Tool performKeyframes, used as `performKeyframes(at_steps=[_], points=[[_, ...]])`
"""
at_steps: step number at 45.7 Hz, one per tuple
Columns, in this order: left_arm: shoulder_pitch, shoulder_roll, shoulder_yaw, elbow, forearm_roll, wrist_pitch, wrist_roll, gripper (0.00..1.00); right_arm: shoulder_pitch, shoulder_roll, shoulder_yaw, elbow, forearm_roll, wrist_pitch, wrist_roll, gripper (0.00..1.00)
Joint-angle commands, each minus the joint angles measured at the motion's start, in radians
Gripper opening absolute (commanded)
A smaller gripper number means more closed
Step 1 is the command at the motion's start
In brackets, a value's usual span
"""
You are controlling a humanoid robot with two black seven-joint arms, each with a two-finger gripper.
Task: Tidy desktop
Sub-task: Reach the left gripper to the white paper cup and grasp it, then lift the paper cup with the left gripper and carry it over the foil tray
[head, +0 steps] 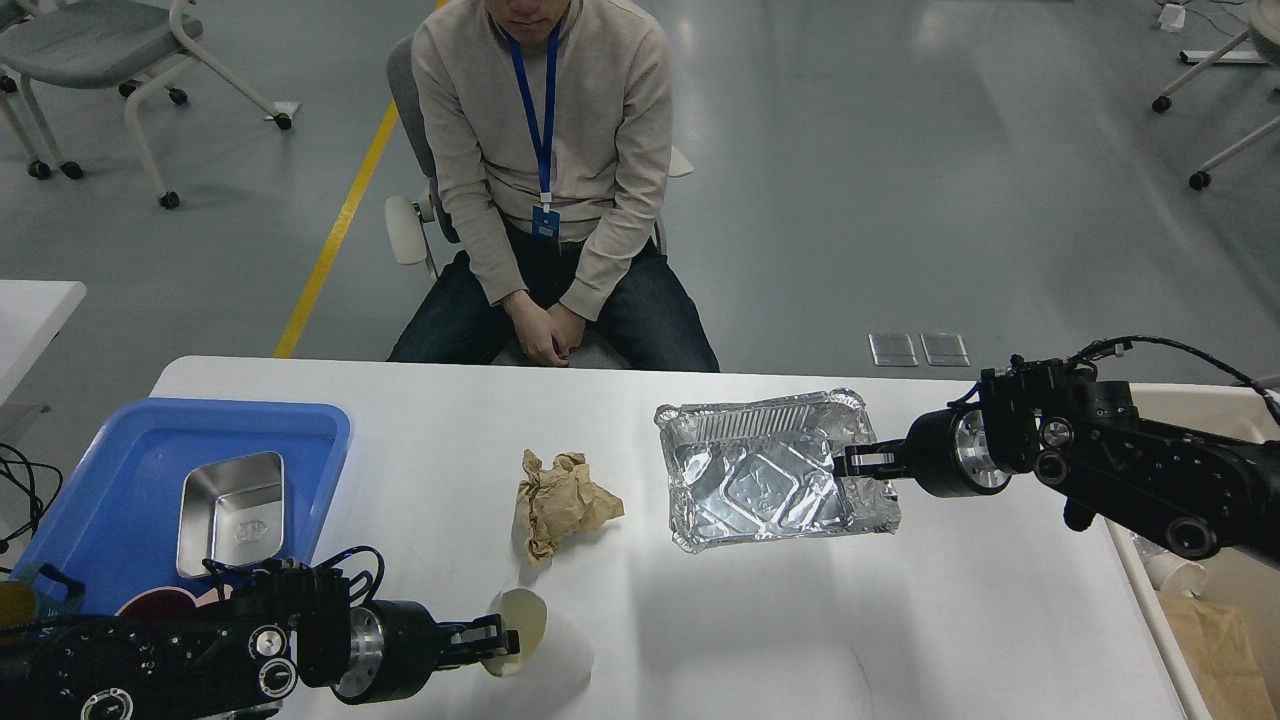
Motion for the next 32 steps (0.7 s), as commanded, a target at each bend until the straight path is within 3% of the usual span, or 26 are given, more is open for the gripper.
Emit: performKeyframes(at_steps=[1,7,19,32], points=[[-0.013,0.006,0.005,-0.004,0.0,0.005,0.001,0.0,0.0,0.0,0.0,0.0,0.0,0.0,0.0,0.0],[-0.026,0.007,0.01,-0.007,-0.003,0.043,0.012,0.0,-0.002,0.0,0.0,0.0,0.0,0.0,0.0,0.0],[-0.074,0.055,0.01,-0.047,-0.014,0.043,0.009,0.0,-0.002,-0.002,0.0,-0.003,-0.002,0.0,0.001,0.0],[-0.155,0.223,0.008,-0.156,-0.017,0.034,-0.004,0.0,0.008,0.018,-0.028,-0.015,0.002,0.0,0.001,0.0]])
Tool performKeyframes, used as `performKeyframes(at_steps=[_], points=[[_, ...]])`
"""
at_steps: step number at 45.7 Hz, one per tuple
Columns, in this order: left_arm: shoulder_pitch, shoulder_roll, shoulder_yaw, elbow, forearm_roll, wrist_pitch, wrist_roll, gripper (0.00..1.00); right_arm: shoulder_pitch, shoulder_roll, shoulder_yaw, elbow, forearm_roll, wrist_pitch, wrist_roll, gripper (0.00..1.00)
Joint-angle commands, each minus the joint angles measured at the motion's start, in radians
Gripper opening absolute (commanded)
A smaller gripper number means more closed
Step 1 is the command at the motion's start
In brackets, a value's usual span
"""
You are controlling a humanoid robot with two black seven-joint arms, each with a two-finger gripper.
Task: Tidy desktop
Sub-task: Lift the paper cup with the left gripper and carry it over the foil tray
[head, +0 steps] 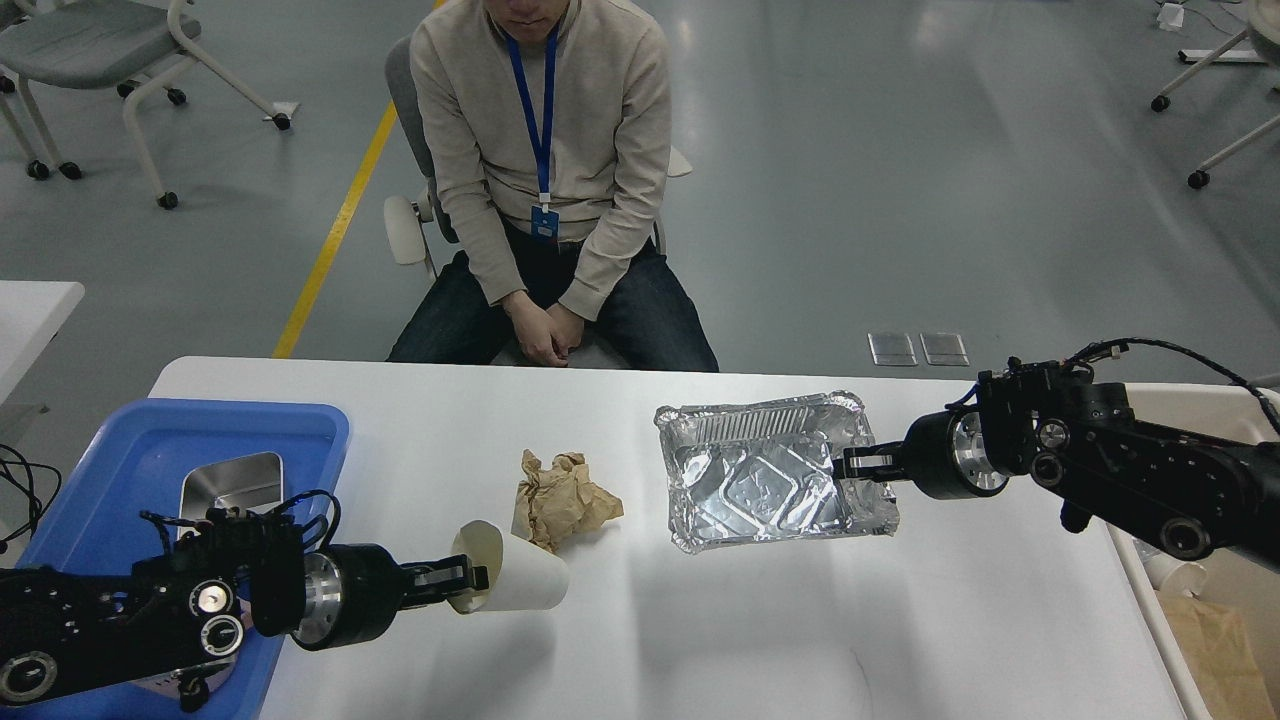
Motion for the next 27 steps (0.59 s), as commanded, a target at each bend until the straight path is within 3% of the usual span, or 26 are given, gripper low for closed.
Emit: performKeyframes(at_steps=[1,15,27], points=[[-0.044,0.084,-0.003,-0.038,-0.002,-0.003,-0.003,0.0,0.008,0.005,-0.018,-0.002,0.001,0.0,0.0,0.0],[-0.19,0.226,-0.007,-0.125,-0.02,-0.049,-0.031,0.0,0.011,0.003,-0.02,0.0,0.003,0.0,0.0,0.0],[-0.375,0.167,-0.004,-0.111,-0.09,-0.064,-0.081,0.0,0.011,-0.001,-0.02,0.003,0.004,0.0,0.0,0.0]])
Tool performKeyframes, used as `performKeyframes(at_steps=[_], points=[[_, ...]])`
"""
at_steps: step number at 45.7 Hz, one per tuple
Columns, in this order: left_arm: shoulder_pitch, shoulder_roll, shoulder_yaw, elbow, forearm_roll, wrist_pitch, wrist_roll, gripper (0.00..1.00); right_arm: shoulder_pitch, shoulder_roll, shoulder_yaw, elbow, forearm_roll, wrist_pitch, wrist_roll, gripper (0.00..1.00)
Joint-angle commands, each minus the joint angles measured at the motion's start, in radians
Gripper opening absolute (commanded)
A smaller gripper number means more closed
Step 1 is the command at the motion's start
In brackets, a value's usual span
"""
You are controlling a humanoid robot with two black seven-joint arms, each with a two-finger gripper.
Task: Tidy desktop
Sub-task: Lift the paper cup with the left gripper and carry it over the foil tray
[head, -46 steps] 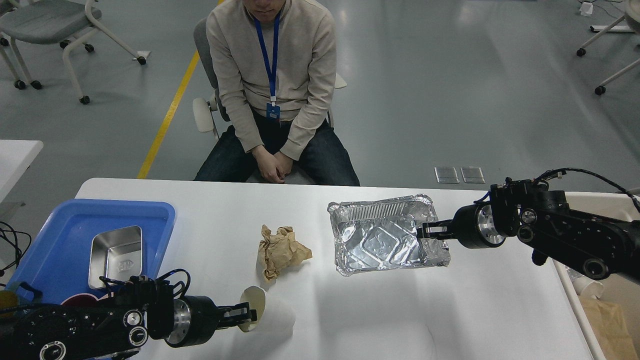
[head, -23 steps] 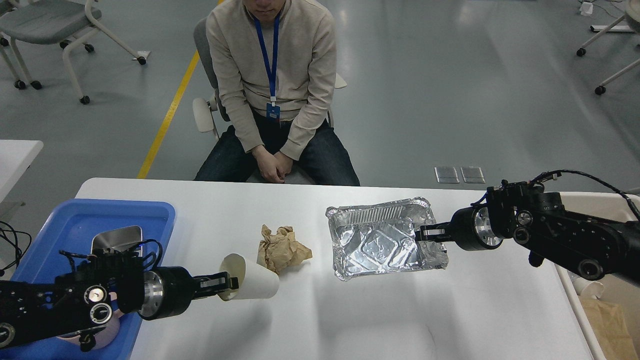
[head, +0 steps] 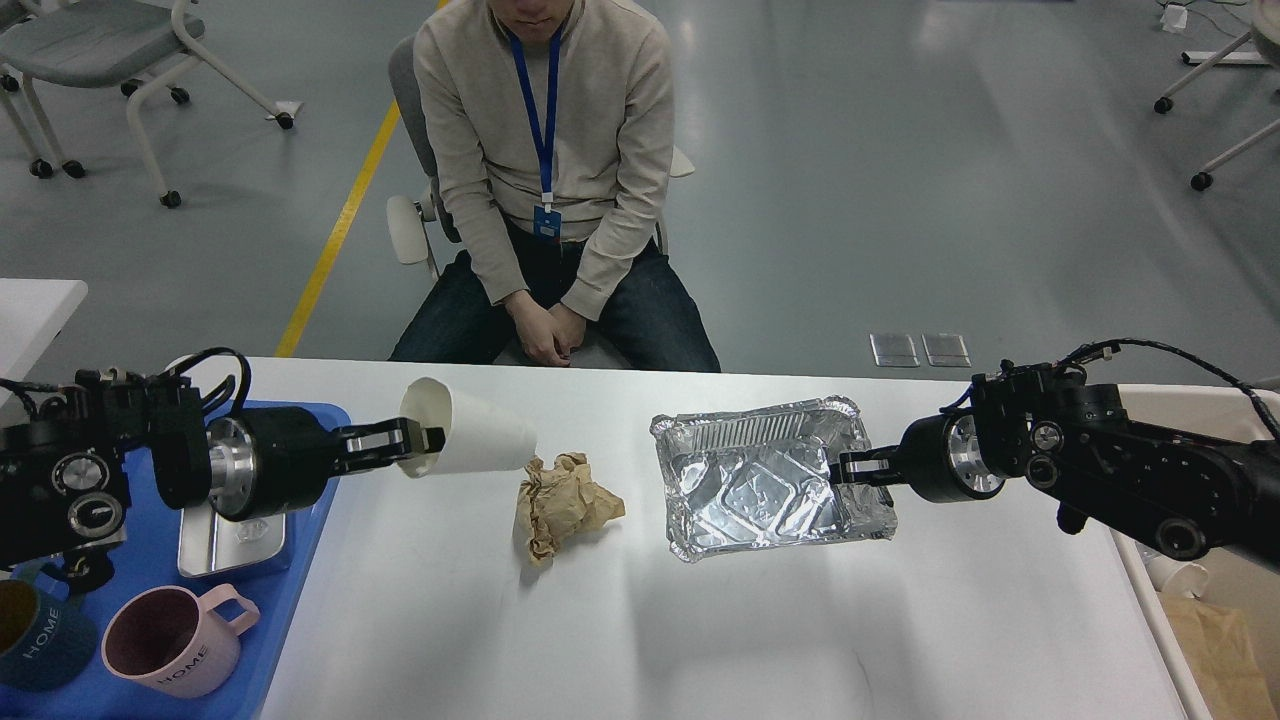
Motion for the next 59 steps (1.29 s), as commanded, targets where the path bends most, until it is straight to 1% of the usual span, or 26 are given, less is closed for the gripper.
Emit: performKeyframes(at_steps=[1,8,13,17,24,34,38,46,51,59], points=[[-0.086,-0.053,0.003,0.016,-0.014,-0.002,-0.022,0.0,0.0,-0.003,0.0,0.0,0.001,0.0,0.0,0.0],[-0.177,-0.151,0.014,0.054,-0.042,-0.02,-0.02,0.0,0.002,-0.001,0.0,0.002,0.002,0.0,0.0,0.0],[-0.239,-0.204,0.074,0.108,-0.066,-0.043,-0.022,0.0,0.002,-0.006,0.0,0.003,0.004,0.0,0.0,0.0],[-0.273,-0.271,0.097,0.151,-0.083,-0.045,-0.022,0.0,0.002,-0.006,0.0,0.003,0.004,0.002,0.0,0.0],[-0.292,-0.391,0.113,0.229,-0.094,-0.046,-0.022,0.0,0.003,-0.001,0.0,0.003,0.004,0.0,0.0,0.0],[-0.318,-0.651,0.186,0.395,-0.103,-0.053,-0.023,0.01,0.003,0.002,0.002,0.003,0.004,0.0,0.0,0.0],[-0.322,-0.742,0.196,0.442,-0.109,-0.053,-0.025,0.01,0.003,0.002,0.002,0.003,0.004,0.002,0.0,0.0],[-0.305,-0.909,0.212,0.582,-0.124,-0.062,-0.023,0.01,0.003,0.001,0.002,0.003,0.004,0.0,0.001,0.0],[-0.305,-0.964,0.221,0.625,-0.151,-0.094,-0.022,0.01,0.003,-0.003,0.002,0.005,0.004,0.0,0.0,0.0],[-0.319,-0.989,0.253,0.643,-0.152,-0.111,-0.008,0.02,0.002,-0.006,0.002,0.007,0.004,0.0,0.0,0.0]])
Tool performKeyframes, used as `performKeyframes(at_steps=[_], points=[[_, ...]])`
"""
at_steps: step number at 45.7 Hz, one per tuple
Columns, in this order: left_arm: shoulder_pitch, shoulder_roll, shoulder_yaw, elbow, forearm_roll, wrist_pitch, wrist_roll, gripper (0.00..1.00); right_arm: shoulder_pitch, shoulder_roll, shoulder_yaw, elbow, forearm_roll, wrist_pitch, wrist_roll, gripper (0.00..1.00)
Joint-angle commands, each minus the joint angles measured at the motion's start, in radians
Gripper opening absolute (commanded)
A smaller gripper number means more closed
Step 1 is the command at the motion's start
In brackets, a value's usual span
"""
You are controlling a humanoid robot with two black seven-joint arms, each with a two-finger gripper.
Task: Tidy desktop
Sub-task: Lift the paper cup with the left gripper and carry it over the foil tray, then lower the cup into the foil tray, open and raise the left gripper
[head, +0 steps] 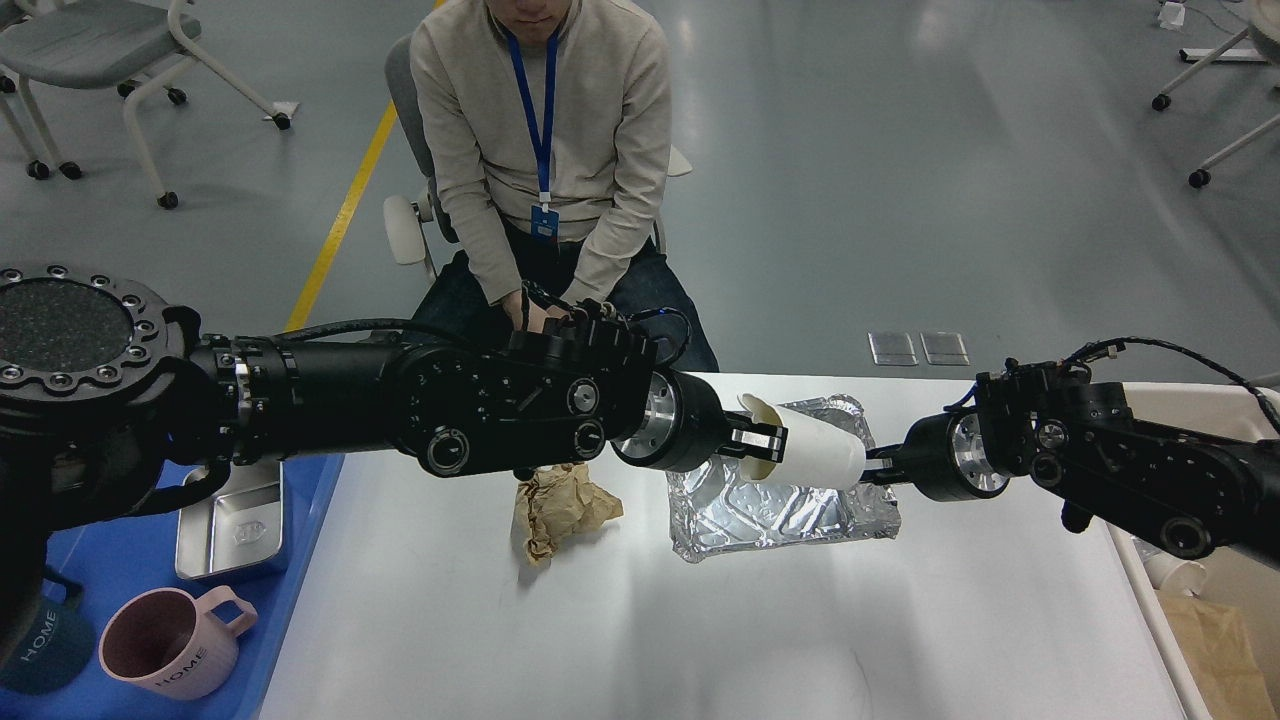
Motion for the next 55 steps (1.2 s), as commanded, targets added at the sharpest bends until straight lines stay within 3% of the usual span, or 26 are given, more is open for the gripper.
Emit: performKeyframes(at_steps=[1,25,42,55], points=[[-0.012,-0.014,0.025,0.007,-0.001,-0.015,0.008,0.02,-0.001,-0.001,0.001,0.001,0.0,0.0,0.0,0.0],[-0.036,0.053,0.046,-0.01,-0.023,-0.029,0.019,0.02,-0.007,0.006,0.001,-0.002,-0.003,0.0,0.0,0.0],[-0.042,0.033,0.097,0.008,-0.027,-0.077,0.037,0.08,-0.007,0.007,0.003,-0.002,-0.003,0.0,0.0,0.0],[-0.026,-0.04,0.109,0.105,-0.058,-0.07,0.036,0.09,-0.005,0.009,0.008,0.0,-0.002,0.0,0.001,0.0]])
